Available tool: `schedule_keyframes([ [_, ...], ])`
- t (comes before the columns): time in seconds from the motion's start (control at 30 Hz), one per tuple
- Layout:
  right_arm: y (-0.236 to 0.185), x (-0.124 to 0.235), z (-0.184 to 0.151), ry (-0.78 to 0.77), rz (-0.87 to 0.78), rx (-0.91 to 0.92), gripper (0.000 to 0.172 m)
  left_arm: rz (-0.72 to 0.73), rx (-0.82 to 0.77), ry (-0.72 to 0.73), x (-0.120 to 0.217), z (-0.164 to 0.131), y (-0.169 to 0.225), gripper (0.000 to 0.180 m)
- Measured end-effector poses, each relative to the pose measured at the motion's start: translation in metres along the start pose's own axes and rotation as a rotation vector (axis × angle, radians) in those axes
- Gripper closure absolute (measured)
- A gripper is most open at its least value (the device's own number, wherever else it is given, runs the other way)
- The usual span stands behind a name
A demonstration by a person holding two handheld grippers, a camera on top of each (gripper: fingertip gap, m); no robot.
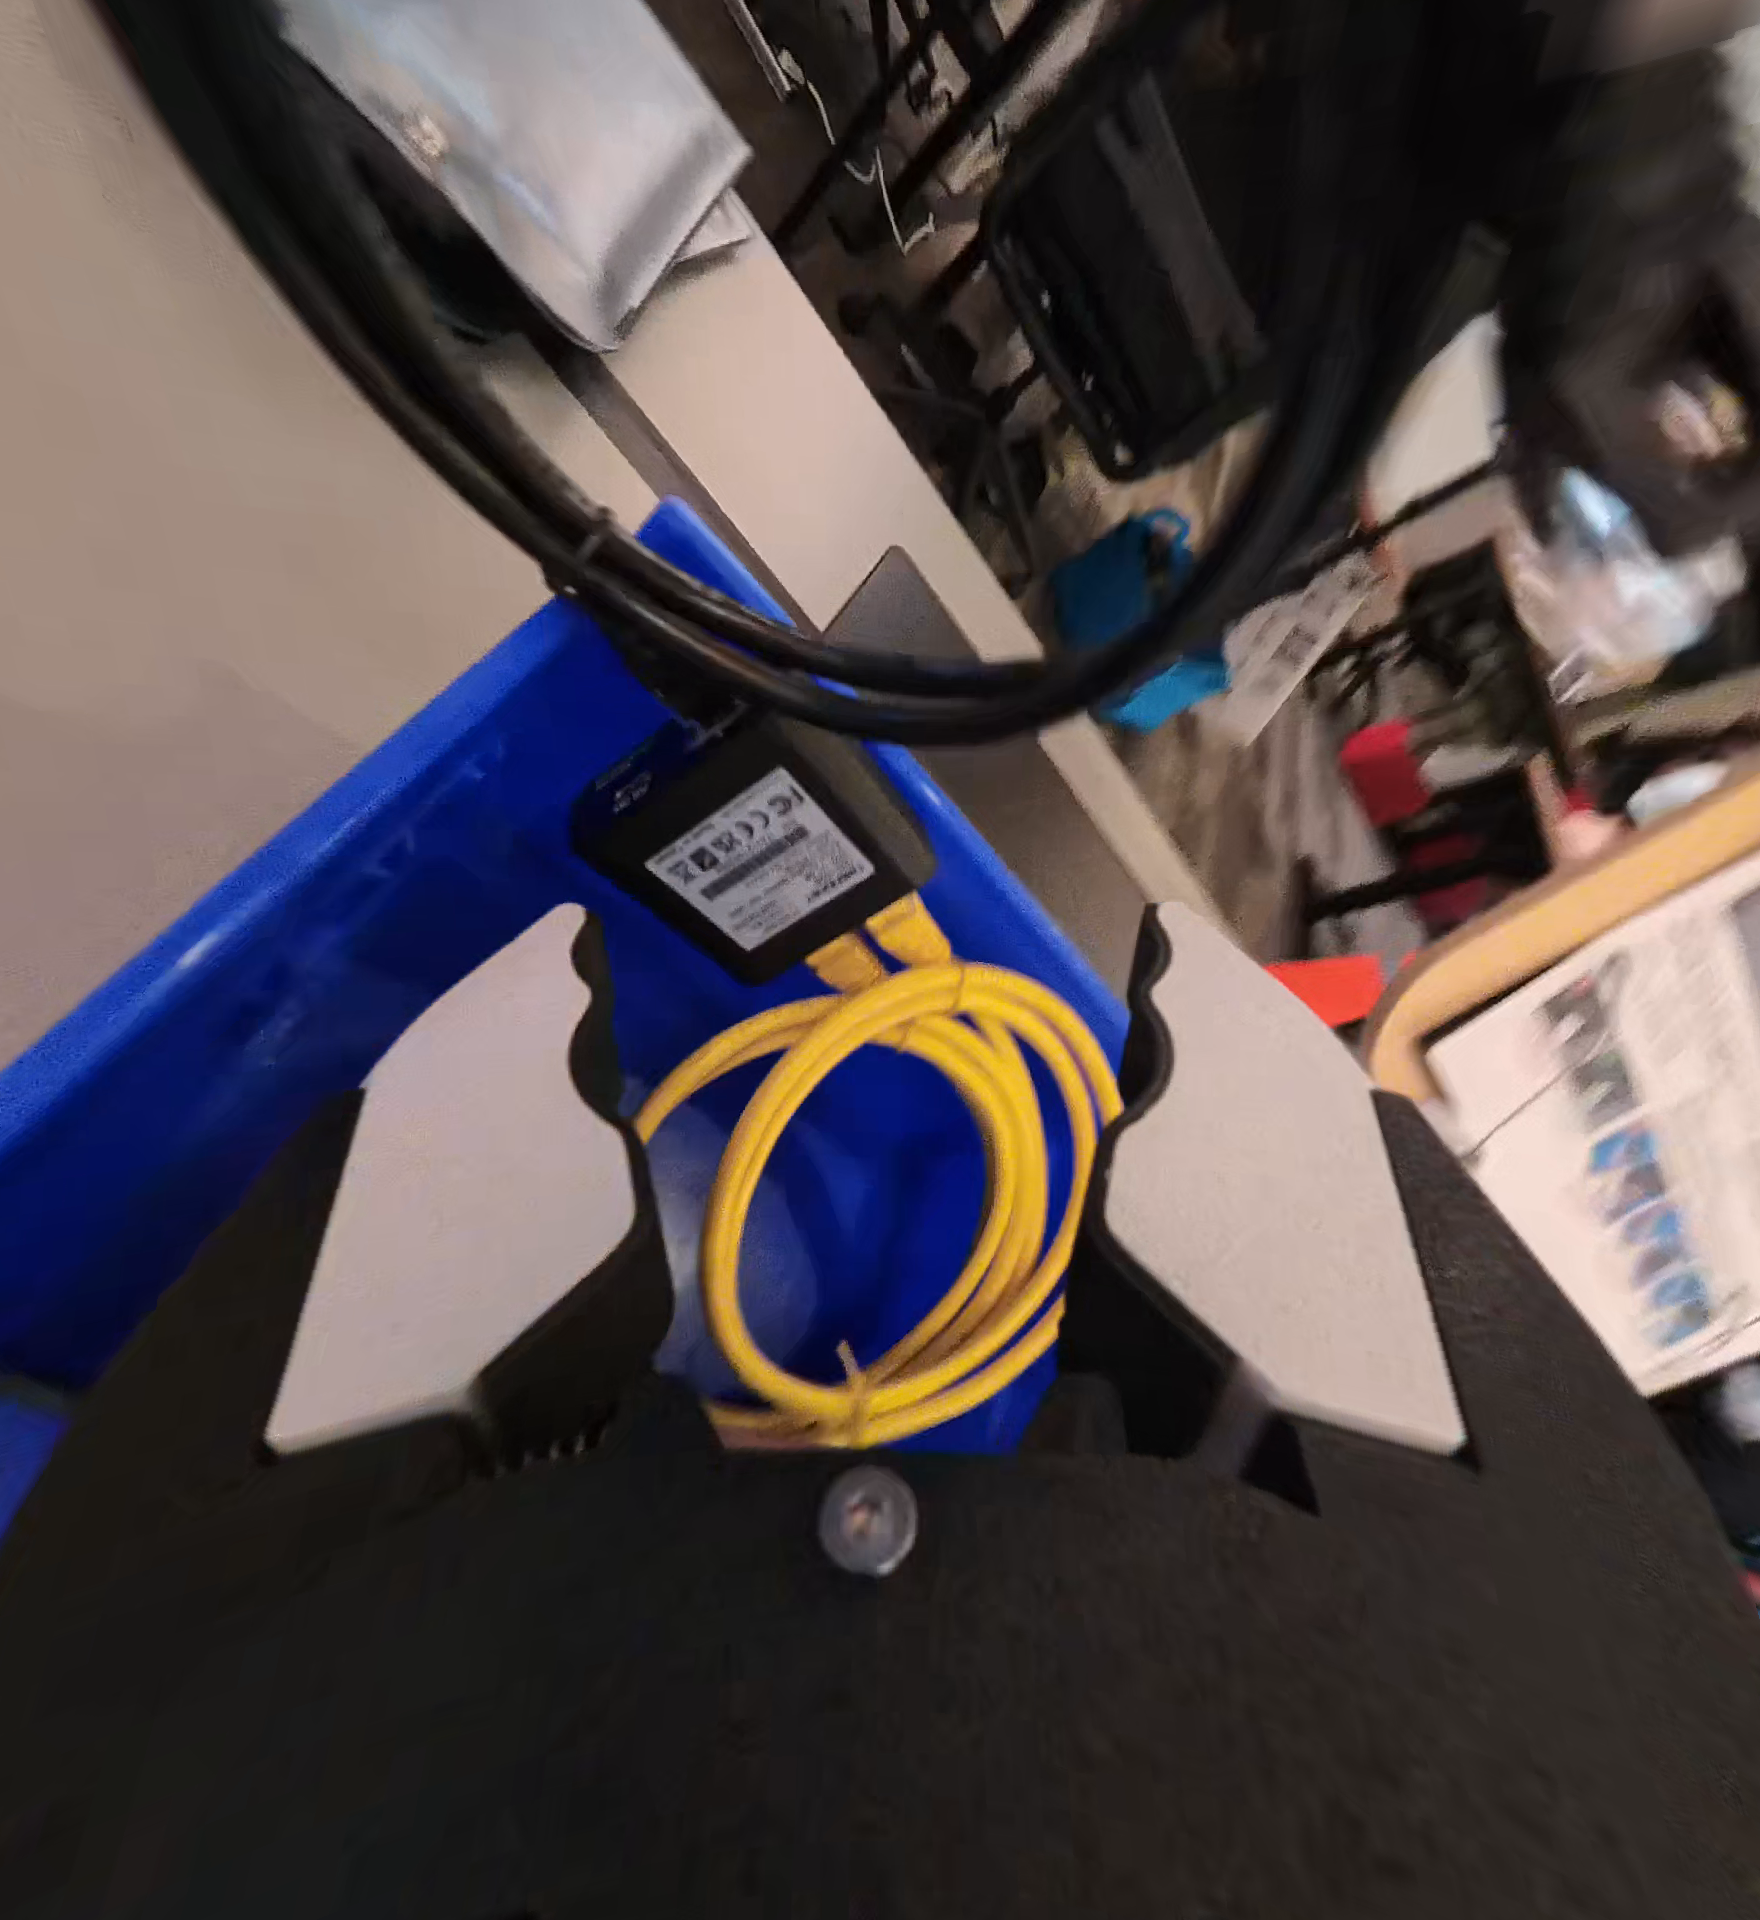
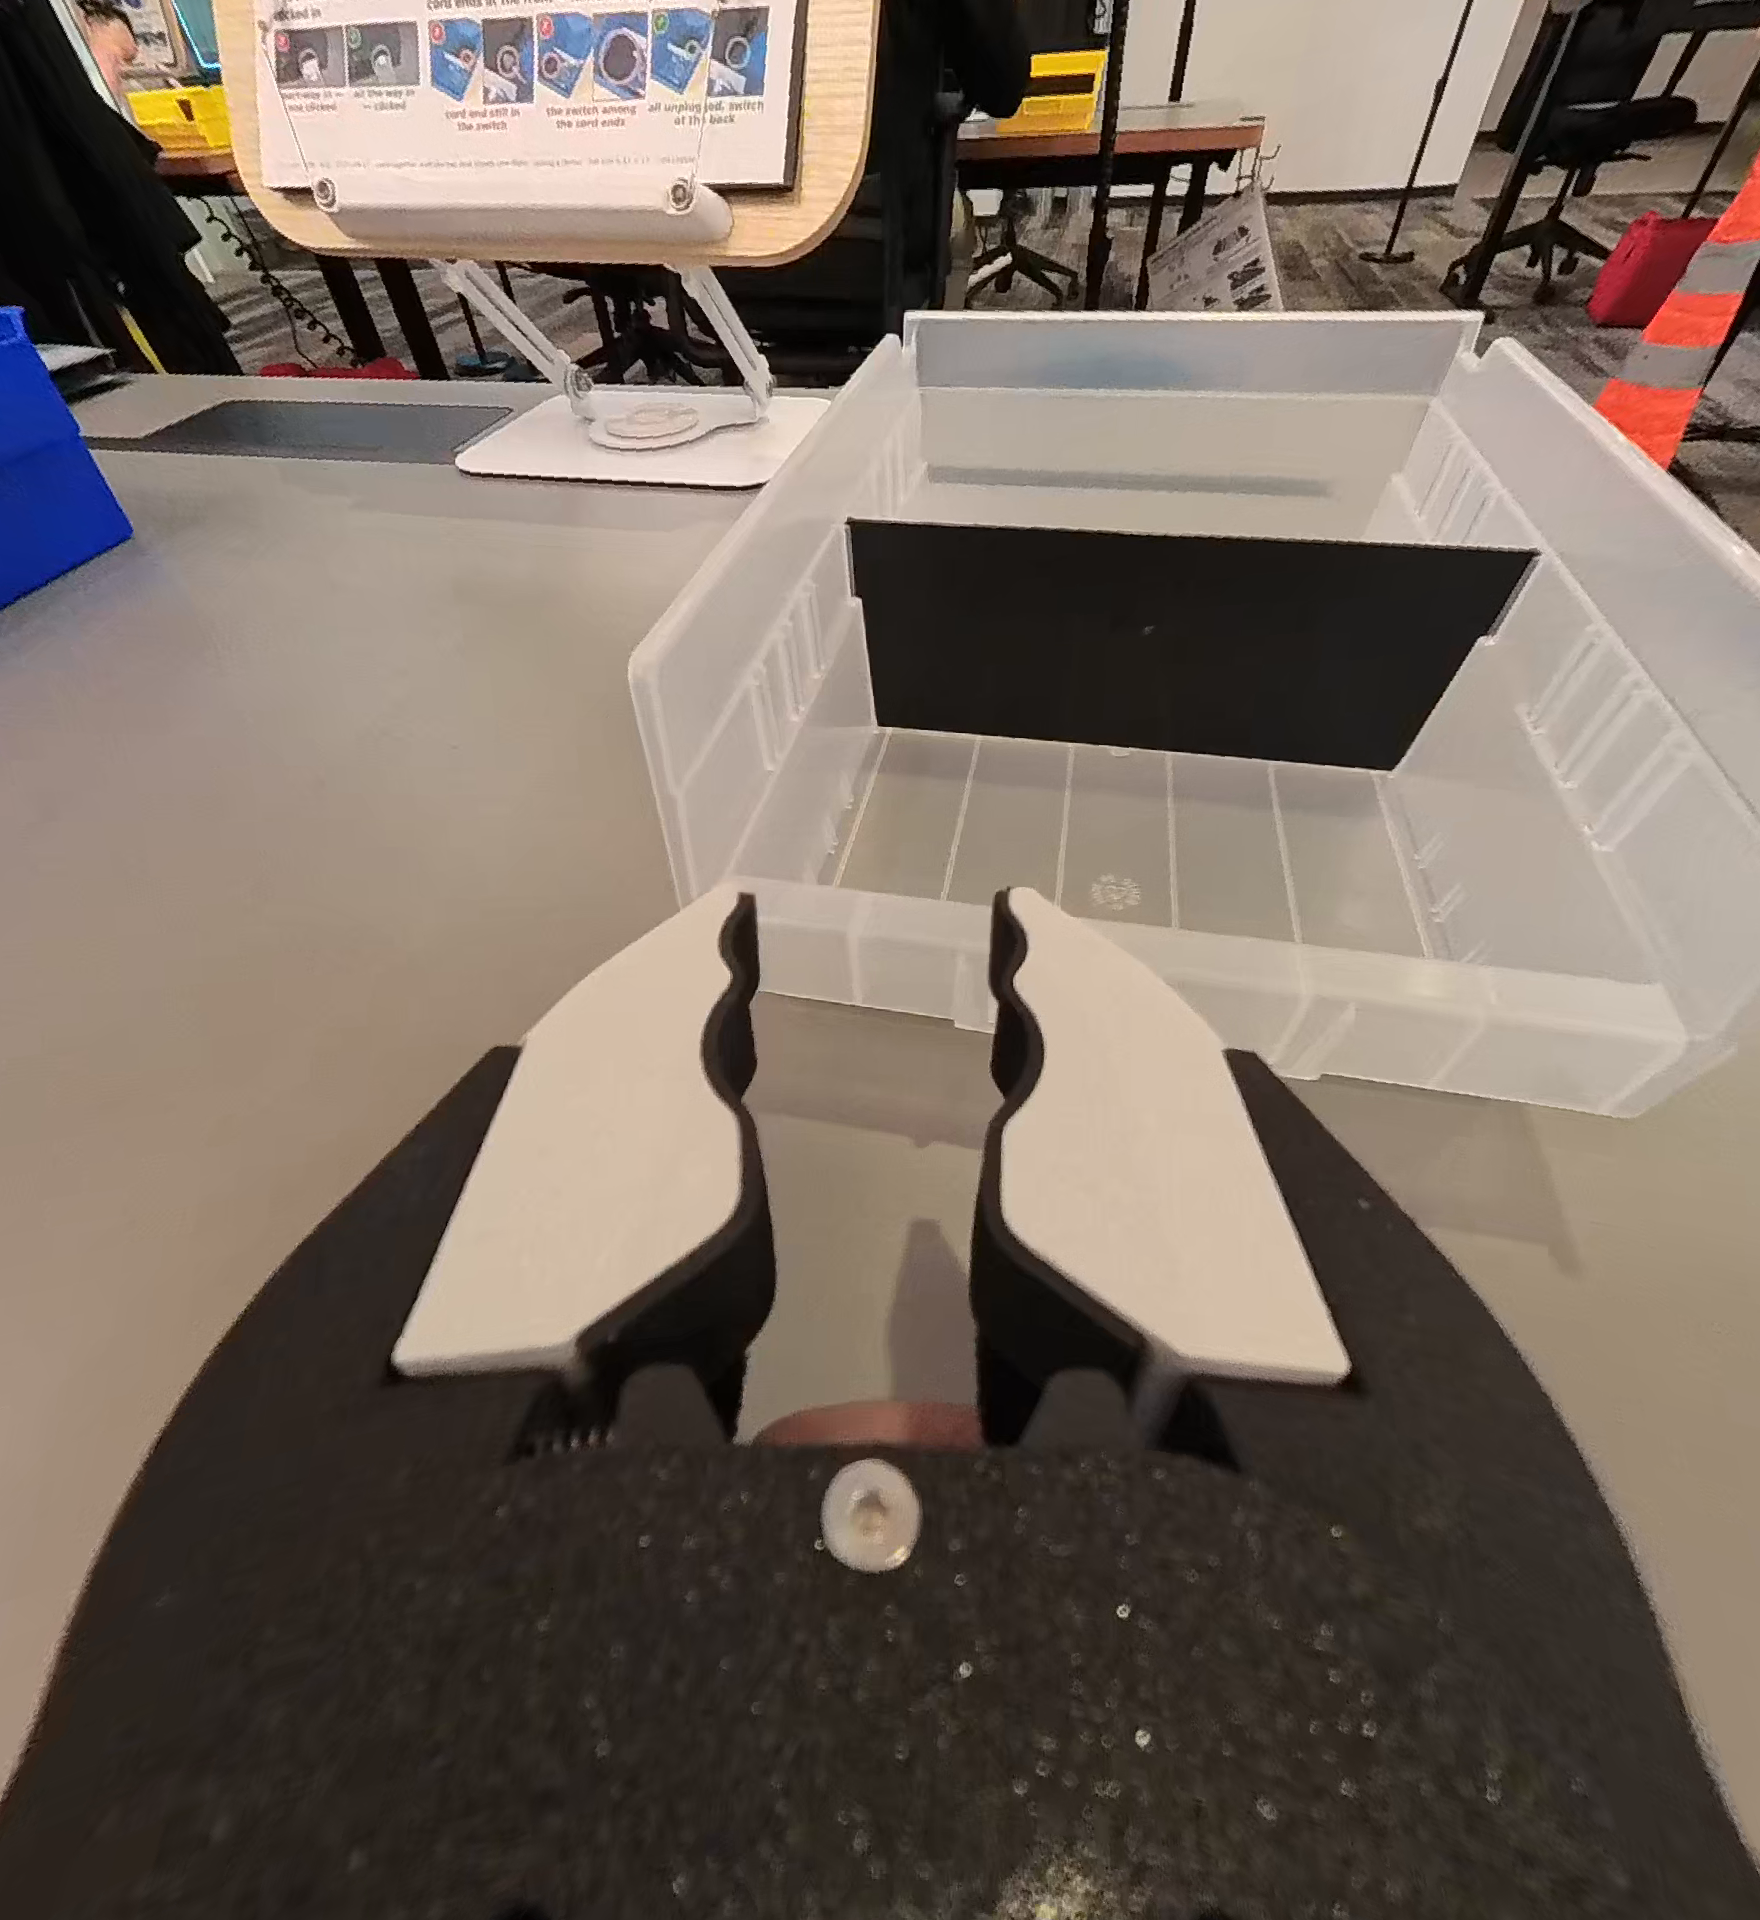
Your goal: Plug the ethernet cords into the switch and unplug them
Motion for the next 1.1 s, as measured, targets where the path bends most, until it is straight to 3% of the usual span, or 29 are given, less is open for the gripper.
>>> schedule_keyframes([
  [0.27, 0.001, 0.002, -0.001, 0.008, 0.031, -0.046, 0.131, 0.037, 0.383, -0.022, -0.035, 0.006, -0.016, 0.087],
  [0.33, 0.001, 0.002, -0.001, 0.009, 0.039, -0.057, 0.131, 0.032, 0.442, -0.06, -0.041, 0.004, -0.018, 0.104],
  [0.37, 0.001, 0.002, -0.001, 0.008, 0.041, -0.06, 0.131, 0.003, 0.464, -0.069, -0.043, 0.004, -0.015, 0.118],
  [0.53, 0.001, 0.002, -0.002, 0.003, 0.042, -0.059, 0.131, -0.061, 0.454, -0.091, -0.039, 0.0, -0.009, 0.119],
  [0.67, -0.001, 0.002, -0.001, 0.01, 0.044, -0.06, 0.131, -0.275, 0.335, -0.001, -0.008, 0.005, 0.021, 0.119],
  [0.9, -0.013, 0.008, 0.018, 0.083, 0.057, 0.013, 0.131, -0.523, -0.128, 0.26, 0.091, 0.009, 0.097, 0.119],
  [1.1, -0.051, 0.005, 0.074, 0.159, 0.196, 0.15, 0.133, -0.588, -0.545, 0.349, 0.155, -0.038, 0.173, 0.119],
])
Point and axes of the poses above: each gripper's, where its closed fingertips meet, x back along the fingers, z out of its top, y = z × x across the jaws, the point moved 5 cm from there along x, back along the fingers, and after that the axes turned 8 degrees about z, right-handed, at the moved point
